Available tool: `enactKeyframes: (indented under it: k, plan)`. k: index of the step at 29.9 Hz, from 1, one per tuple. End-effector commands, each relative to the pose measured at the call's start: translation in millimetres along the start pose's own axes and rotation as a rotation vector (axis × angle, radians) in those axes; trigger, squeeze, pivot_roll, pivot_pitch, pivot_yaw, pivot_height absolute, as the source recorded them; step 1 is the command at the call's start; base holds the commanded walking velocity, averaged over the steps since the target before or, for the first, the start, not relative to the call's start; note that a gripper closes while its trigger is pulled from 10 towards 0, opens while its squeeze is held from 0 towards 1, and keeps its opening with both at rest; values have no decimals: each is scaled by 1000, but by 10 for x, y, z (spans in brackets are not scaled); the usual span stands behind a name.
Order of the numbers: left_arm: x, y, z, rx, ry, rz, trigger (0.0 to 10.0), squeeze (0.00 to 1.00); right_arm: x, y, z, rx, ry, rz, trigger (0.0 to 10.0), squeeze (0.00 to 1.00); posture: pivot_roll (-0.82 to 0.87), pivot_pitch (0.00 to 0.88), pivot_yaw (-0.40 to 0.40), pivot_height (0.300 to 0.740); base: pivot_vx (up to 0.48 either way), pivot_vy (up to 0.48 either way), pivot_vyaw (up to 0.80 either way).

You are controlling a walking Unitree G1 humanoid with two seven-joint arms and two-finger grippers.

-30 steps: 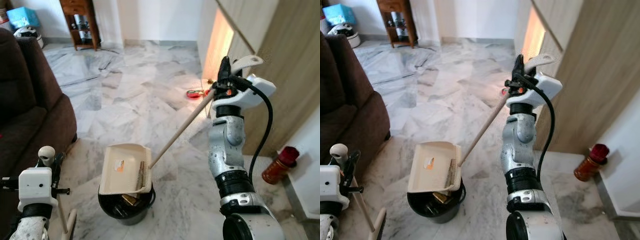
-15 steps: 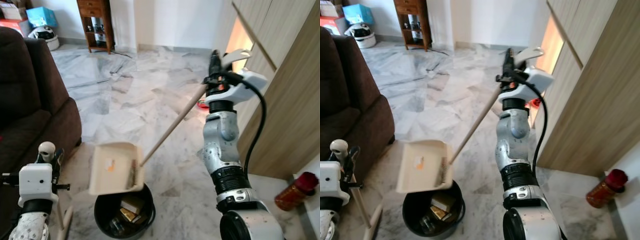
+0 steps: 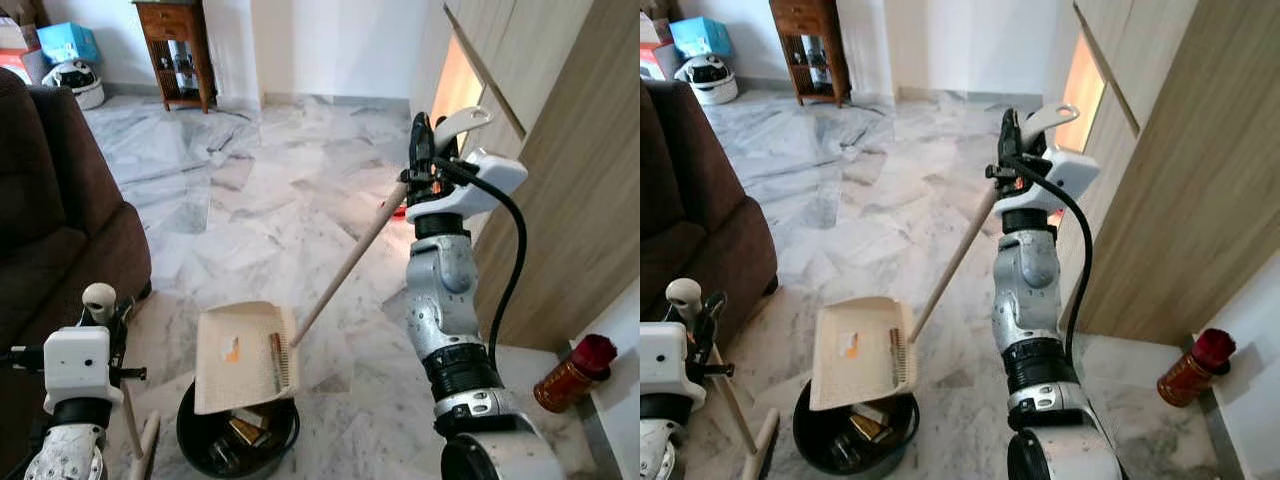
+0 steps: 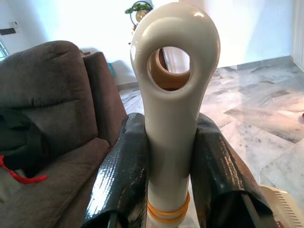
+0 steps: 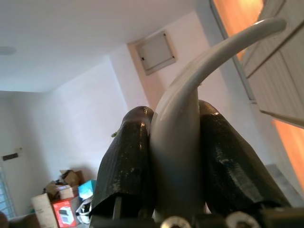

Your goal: Sweep floor

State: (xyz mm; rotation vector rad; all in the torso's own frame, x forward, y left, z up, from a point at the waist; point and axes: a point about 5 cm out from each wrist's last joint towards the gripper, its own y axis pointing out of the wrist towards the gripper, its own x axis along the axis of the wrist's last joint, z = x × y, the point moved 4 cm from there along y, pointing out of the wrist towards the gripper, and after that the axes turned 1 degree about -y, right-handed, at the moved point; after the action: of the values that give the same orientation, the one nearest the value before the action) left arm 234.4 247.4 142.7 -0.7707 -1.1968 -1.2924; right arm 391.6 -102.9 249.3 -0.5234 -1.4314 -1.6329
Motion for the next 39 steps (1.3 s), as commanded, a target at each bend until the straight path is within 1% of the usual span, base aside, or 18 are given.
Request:
enactKeyframes:
  k: [1, 2, 3, 6, 7, 8, 9, 11, 18, 21, 23, 25, 30, 34, 35, 36, 37, 39]
  plan:
    - [102, 18, 16, 2, 30, -49, 10000, 0, 180, 35, 103, 34, 0, -83, 10000, 0, 156, 0, 20, 740, 0, 0, 0]
    - [102, 20, 8, -2, 31, -50, 10000, 0, 186, 21, 133, 45, -1, -88, 10000, 0, 156, 0, 20, 740, 0, 0, 0]
    - [105, 22, -3, -8, 33, -52, 10000, 0, 195, -10, 216, 81, -4, -97, 10000, 0, 154, 0, 20, 740, 0, 0, 0]
    - [106, 24, -5, -7, 31, -53, 10000, 0, 196, -57, 349, 142, -22, -104, 10000, 0, 154, 0, 20, 740, 0, 0, 0]
    - [108, 24, -5, -7, 31, -55, 10000, 0, 196, -103, 463, 197, -37, -110, 10000, 0, 154, 0, 20, 740, 0, 0, 0]
    - [108, 24, -5, -7, 31, -55, 10000, 0, 196, -103, 463, 197, -37, -110, 10000, 0, 154, 0, 20, 740, 0, 0, 0]
    - [109, 25, -4, -6, 30, -56, 10000, 0, 200, -144, 552, 240, -52, -118, 10000, 0, 155, 0, 18, 740, 0, 0, 0]
    - [109, 26, -4, -5, 31, -56, 10000, 0, 206, -183, 627, 272, -62, -124, 10000, 0, 155, 0, 18, 740, 0, 0, 0]
    - [117, 35, -15, -9, 29, -61, 10000, 0, 235, -236, 677, 248, -33, -132, 10000, 0, 155, 0, 17, 740, 0, 0, 0]
    - [122, 42, -19, -11, 28, -64, 10000, 0, 289, -258, 679, 199, -15, -151, 10000, 0, 154, 0, 17, 740, 0, 0, 0]
    - [122, 43, -19, -12, 28, -64, 10000, 0, 296, -261, 680, 194, -12, -153, 10000, 0, 154, 0, 17, 740, 0, 0, 0]
    - [125, 48, -20, -13, 29, -67, 10000, 0, 343, -297, 715, 152, -2, -172, 10000, 0, 150, 0, 19, 740, 0, 0, 0]
    - [127, 52, -18, -16, 30, -69, 10000, 0, 389, -345, 839, 176, 23, -187, 10000, 0, 155, 0, 19, 740, 0, 0, 0]
    - [131, 59, -35, -31, 32, -71, 10000, 0, 402, -366, 890, 191, 40, -189, 10000, 0, 155, 0, 19, 740, 0, 0, 0]
    - [132, 62, -41, -37, 33, -73, 10000, 0, 424, -393, 954, 211, 62, -193, 10000, 0, 152, 0, 21, 740, 0, 0, 0]
    - [132, 62, -41, -37, 33, -73, 10000, 0, 424, -393, 954, 211, 62, -193, 10000, 0, 152, 0, 21, 740, 0, 0, 0]
    - [131, 63, -42, -38, 33, -73, 10000, 0, 448, -422, 1021, 234, 76, -196, 10000, 0, 152, 0, 21, 740, 0, 0, 0]
    - [132, 64, -43, -38, 33, -74, 10000, 0, 477, -457, 1101, 268, 80, -208, 10000, 0, 152, 0, 21, 740, 0, 0, 0]
